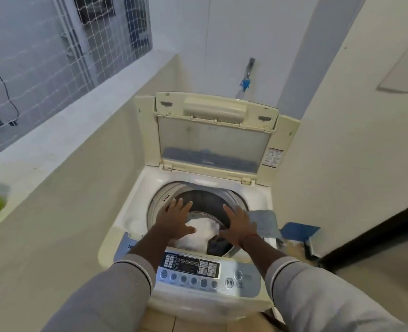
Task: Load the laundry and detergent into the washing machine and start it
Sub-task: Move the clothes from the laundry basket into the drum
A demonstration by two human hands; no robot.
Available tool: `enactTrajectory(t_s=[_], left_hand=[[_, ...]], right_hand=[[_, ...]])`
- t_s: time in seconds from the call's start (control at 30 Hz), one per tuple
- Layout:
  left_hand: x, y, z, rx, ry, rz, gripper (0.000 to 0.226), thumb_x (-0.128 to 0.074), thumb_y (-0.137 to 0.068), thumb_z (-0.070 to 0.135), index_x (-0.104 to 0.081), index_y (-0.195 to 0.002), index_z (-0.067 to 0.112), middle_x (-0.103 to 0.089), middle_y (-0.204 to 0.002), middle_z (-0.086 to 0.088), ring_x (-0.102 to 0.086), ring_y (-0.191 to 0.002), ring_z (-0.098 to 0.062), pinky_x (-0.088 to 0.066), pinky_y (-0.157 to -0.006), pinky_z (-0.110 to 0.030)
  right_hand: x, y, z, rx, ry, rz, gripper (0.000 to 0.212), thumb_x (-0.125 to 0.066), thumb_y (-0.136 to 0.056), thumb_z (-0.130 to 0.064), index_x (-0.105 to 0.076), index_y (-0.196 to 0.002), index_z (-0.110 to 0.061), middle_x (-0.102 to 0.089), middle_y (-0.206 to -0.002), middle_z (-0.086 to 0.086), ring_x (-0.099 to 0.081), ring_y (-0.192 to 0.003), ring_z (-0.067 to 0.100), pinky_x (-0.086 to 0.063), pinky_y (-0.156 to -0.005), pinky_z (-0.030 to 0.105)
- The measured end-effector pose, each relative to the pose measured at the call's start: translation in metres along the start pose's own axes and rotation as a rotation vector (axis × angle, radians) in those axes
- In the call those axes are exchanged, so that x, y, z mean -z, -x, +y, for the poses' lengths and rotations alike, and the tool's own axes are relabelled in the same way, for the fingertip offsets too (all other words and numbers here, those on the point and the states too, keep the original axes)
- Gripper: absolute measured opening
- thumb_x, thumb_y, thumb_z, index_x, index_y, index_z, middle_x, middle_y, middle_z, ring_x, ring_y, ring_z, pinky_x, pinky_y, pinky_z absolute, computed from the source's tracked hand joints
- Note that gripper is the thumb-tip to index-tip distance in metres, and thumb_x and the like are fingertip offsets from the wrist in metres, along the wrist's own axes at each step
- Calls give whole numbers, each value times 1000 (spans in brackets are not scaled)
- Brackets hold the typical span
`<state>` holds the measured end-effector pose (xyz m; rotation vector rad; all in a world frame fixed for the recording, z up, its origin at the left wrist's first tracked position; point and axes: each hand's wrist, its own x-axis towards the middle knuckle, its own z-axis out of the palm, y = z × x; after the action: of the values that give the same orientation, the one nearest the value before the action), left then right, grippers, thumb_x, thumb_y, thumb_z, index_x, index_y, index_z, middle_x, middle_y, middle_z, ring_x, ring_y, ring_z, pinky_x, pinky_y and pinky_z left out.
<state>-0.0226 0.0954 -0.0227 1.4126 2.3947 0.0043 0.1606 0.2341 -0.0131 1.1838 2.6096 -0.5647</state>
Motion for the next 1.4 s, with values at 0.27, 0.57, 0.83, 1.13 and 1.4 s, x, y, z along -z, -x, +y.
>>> enactTrajectory(t_s=[0.27, 0.57, 0.83, 1.13, 1.4], left_hand=[[-12, -7, 9, -29, 0, 1, 92, -48, -84, 65, 0, -152, 25, 3, -161, -10, 3, -147, -29, -6, -118, -52], [-29, 5, 31, -101, 138, 15, 83, -49, -90, 55, -5, -152, 22, -1, -161, -8, 1, -148, -27, -6, -117, -49], [-9, 6, 39, -165, 252, 170, 82, -58, -88, 46, -12, -152, 21, -14, -160, -5, -13, -147, -23, -17, -117, -45], [54, 11, 48, -232, 701, 460, 24, -56, -89, 47, -57, -103, 27, -68, -92, 6, -62, -88, -4, -52, -84, -40], [23, 2, 13, -38, 213, 215, 94, -64, -84, 32, -2, -152, 19, -7, -160, -9, -7, -147, -27, -17, -117, -51]], right_hand=[[10, 9, 73, -391, -160, 184, 78, -59, -90, -45, -12, -152, -34, -5, -160, 16, -11, -145, 41, -23, -113, 57], [-5, 12, 104, -384, -329, 315, 28, -56, -93, -9, -64, -119, -6, -62, -118, 18, -59, -110, 31, -43, -97, 31], [41, 15, 22, 0, -399, 492, 14, -60, -85, -13, -71, -93, -11, -65, -98, 10, -61, -92, 25, -44, -80, 27], [49, 13, -74, 395, -552, 430, 15, -62, -83, -10, -73, -92, -14, -63, -95, 2, -56, -86, 13, -38, -74, 9], [9, -4, -21, 158, -300, 198, 73, -64, -84, -41, -30, -148, -35, -15, -161, 7, -15, -148, 28, -22, -119, 44]])
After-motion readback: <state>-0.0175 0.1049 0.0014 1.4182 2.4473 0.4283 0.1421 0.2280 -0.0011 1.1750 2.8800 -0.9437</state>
